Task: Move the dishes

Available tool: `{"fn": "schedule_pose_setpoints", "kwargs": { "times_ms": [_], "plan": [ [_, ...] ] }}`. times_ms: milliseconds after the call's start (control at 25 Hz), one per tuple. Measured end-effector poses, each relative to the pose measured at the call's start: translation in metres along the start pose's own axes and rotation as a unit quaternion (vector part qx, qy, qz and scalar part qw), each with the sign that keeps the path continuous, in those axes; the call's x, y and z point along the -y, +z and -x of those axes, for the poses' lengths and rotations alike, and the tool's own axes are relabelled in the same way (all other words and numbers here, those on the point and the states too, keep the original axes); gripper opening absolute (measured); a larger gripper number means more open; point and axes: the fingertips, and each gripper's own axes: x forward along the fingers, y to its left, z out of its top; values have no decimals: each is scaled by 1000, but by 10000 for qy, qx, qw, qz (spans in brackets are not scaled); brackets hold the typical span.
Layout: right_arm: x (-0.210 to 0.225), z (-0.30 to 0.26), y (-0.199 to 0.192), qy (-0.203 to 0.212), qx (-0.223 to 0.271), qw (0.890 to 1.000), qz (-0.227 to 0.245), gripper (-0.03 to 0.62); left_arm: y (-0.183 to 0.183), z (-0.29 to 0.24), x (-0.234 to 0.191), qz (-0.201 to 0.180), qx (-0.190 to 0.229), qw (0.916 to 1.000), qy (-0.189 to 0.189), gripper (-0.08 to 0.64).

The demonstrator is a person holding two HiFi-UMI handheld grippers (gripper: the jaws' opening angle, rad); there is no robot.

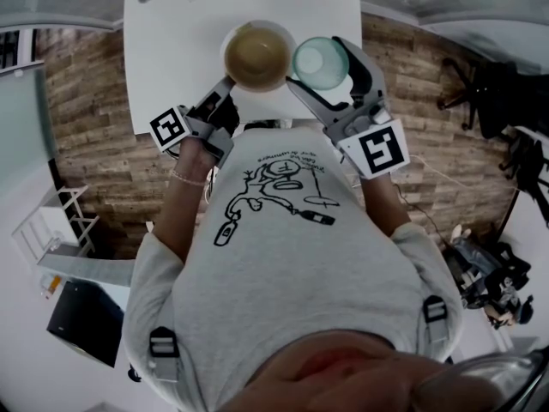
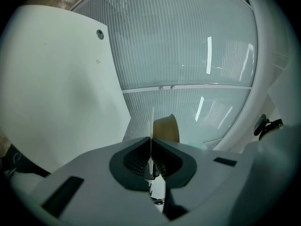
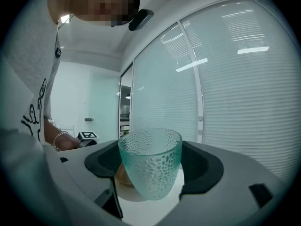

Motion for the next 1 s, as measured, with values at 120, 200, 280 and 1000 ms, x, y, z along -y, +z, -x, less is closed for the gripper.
{"fn": "schedule_pose_setpoints", "kwargs": {
  "times_ms": [120, 200, 280, 1000],
  "plan": [
    [9, 2, -10, -63, -47, 10000, -20, 390, 2, -3, -1, 19, 3, 10000, 27, 9],
    [12, 4, -17, -107, -88, 9999, -16, 390, 3, -2, -1, 13, 19, 10000, 34, 9],
    [13, 7, -24, -143, -138, 9998, 9, 390, 3, 1, 0, 20, 45, 10000, 19, 9],
    [31, 15, -136, -700, -630, 9955, -94, 390, 4, 9, 2, 21, 91, 9999, -42, 9]
  ]
}}
